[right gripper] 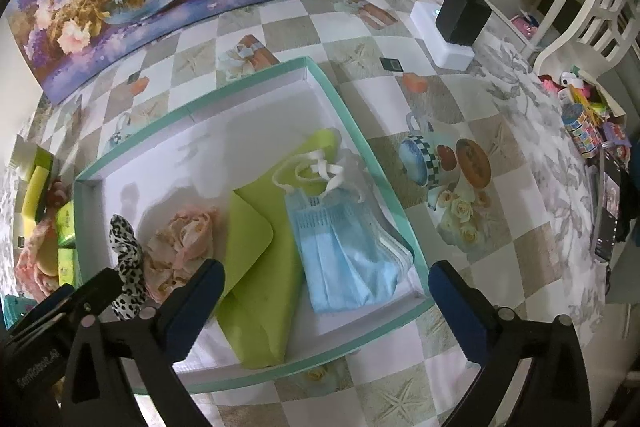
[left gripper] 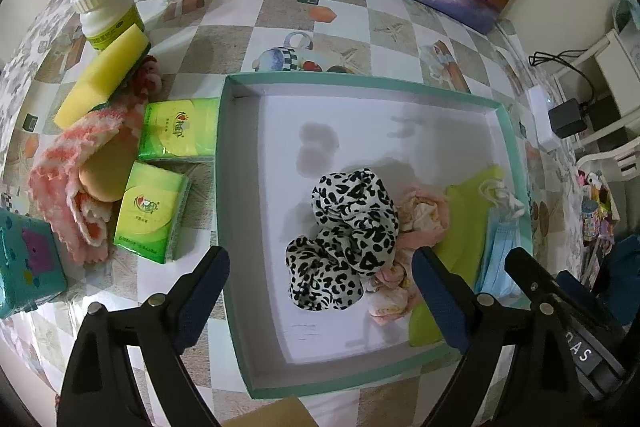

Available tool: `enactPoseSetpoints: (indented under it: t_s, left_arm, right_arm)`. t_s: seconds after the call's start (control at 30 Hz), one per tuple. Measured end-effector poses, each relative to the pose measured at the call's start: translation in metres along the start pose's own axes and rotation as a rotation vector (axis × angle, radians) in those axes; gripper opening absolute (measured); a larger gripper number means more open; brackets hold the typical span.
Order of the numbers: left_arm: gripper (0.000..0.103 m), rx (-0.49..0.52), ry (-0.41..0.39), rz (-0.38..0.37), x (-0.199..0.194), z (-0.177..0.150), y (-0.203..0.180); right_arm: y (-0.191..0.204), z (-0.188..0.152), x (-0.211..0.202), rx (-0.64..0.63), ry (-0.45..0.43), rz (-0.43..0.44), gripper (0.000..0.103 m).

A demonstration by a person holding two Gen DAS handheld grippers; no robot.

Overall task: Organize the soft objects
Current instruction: 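Open both tools to drop the mask and leopard scrunchie in the tray, then move both tools back toward the pink-white striped towel beside the tray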

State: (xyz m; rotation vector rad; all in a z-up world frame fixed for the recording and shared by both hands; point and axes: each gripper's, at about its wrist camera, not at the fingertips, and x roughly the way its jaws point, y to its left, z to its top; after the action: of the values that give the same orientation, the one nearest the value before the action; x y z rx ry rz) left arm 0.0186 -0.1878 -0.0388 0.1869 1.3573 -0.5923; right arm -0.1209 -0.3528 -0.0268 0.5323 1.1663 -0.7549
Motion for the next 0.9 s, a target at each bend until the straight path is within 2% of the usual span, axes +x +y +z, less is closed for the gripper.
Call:
enactPoseSetpoints:
  t_s: [0.3, 0.43, 0.57, 0.9]
  left_arm:
    - [0.097, -0.052, -0.044, -0.033, -0.013, 0.007, 0.017]
    - [0.097, -0.106, -0.092, -0.025, -0.025, 0.012, 0.037]
    - [0.099, -0.19, -0.154, -0.025, -0.042, 0.018, 0.068]
    - [0.101, -0.322, -0.306, 0.023, -0.085, 0.017, 0.131]
  right_arm:
    - [0.003, 0.003, -0.011, 0.028, -0.054, 0.05, 0.103]
    - [0.011, 0.005, -0.02, 0.008, -0.096, 0.031, 0.103]
    - [0.032, 0.002, -0.031, -0.051, -0.132, 0.049, 0.103]
    - [0.1, -0.017, -0.041, -0.231, -0.141, 0.116, 0.103]
